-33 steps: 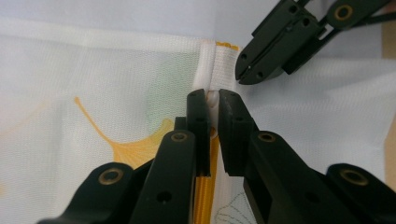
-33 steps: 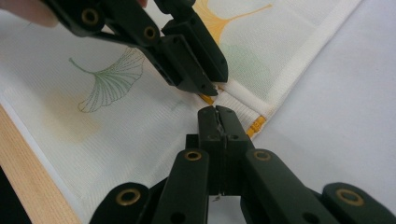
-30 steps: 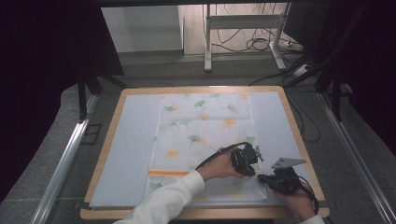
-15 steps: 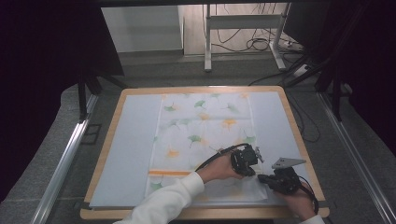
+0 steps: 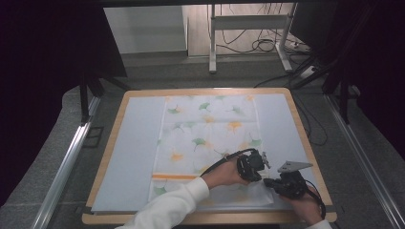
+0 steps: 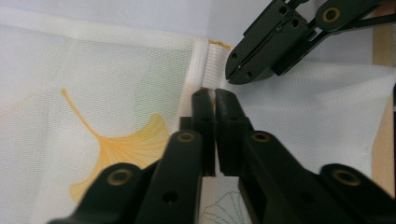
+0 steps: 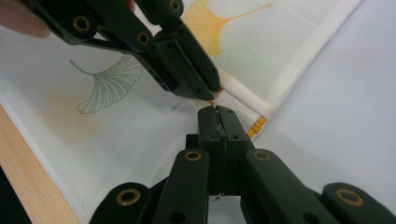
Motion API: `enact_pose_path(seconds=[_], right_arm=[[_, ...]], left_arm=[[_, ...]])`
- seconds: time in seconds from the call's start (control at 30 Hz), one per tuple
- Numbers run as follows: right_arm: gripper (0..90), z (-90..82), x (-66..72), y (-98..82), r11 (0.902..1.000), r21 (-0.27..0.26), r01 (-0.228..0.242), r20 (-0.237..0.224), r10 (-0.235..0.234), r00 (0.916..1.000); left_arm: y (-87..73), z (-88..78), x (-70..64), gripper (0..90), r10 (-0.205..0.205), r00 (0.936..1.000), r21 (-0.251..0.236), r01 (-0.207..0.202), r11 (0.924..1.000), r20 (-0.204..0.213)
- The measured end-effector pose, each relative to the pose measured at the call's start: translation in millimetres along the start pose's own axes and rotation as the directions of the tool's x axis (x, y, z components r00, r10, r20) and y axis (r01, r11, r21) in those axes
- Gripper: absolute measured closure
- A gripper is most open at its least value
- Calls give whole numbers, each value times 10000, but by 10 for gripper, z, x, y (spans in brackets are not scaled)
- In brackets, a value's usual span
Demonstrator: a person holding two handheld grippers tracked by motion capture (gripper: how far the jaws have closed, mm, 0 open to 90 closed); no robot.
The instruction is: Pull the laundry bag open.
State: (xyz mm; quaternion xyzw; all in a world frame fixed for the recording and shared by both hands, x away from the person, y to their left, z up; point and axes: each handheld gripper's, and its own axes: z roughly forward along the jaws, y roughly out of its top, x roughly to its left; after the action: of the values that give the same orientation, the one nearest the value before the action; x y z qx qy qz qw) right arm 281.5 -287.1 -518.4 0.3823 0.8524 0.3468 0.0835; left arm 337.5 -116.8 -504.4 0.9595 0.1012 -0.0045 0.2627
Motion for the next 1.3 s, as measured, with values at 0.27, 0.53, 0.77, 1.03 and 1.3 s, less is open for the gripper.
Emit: enact_pose_path(seconds=[0.27,0.53,0.77,1.03,1.3], right_arm=[[889,-1,-6,-1,10000,-30,-6,-42,6,10000],[889,-2,-8,-2,10000,-35,16,-55,-16,10000],[889,-2,-6,-2,10000,-35,12,-52,-12,10000],[890,-1,-7,-3,10000,-41,24,-49,-24,10000],[891,0,0,1,10000,11,-14,-7,14,10000]], left_arm=[[-18,-16,34,900,-99,9999,-52,99,9999,105],[-39,-29,48,900,-339,9992,-57,340,9994,205],[-59,-34,47,900,-512,9985,-147,515,9986,189],[-87,-49,58,900,-729,9971,-141,733,9972,223],[-102,-64,60,900,-797,9967,-15,797,9968,172]])
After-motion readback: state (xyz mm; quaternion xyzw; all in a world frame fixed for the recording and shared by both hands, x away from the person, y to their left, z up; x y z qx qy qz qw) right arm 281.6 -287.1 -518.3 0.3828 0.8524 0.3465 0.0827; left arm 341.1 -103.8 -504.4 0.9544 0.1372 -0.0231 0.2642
